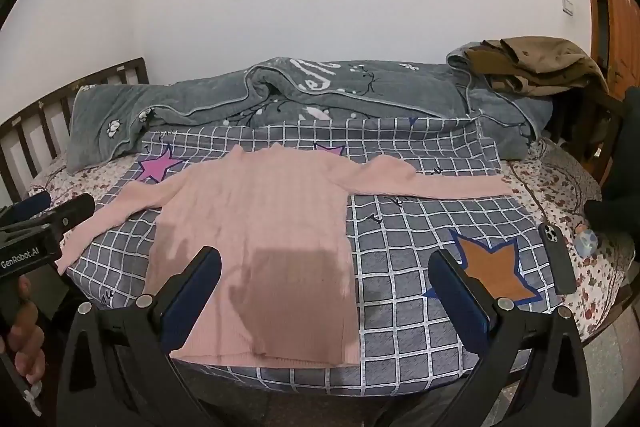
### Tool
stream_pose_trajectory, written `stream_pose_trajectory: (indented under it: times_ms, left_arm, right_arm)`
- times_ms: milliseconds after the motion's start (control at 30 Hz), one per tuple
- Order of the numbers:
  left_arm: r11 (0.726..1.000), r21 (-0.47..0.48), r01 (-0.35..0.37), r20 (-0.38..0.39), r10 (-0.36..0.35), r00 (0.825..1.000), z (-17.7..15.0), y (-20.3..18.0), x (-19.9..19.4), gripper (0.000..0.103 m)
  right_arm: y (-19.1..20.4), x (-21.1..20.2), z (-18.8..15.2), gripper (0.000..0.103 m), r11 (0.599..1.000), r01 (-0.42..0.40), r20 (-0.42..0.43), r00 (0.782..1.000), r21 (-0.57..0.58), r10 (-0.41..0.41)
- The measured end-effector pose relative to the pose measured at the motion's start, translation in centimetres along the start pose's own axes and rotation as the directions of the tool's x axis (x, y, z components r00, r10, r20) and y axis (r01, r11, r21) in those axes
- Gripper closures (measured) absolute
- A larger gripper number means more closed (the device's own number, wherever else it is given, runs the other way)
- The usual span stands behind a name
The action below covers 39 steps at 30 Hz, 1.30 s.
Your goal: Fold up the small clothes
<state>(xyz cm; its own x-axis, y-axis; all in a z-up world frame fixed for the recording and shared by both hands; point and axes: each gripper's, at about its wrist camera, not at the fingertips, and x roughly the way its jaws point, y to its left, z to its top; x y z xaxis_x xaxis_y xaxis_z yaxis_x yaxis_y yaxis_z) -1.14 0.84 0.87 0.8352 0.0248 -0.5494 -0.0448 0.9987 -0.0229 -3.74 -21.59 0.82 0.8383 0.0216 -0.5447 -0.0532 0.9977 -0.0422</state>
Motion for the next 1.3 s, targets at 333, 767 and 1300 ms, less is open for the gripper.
stream_pose_trajectory:
  times_ms: [333,767,1300]
  left_arm:
    - [1.000,0.001,0.004,-0.004,-0.004,1.000,0.13,-0.22,0.02,0.000]
    - [1.000,0.001,0.007,-0.005,-0.007,1.000,0.00,-0.29,0.01,0.000]
    - [1.000,-0.008,0.014,-0.006,-0.015,1.000,-0.10,-0.40,-0.17,0.000]
  right_arm:
    - [0.05,-0.01,0.18,0.001,1.000,0.003,0.003,1.000,-0.002,-0.003]
    - [0.62,-0.06,0.24,0.001,1.000,-0.002,0.007,1.000,-0.006,0.002]
    - [0.79,-0.26,0.50,0.001,1.000,-0.013,0.016,1.000,-0.012,0.013]
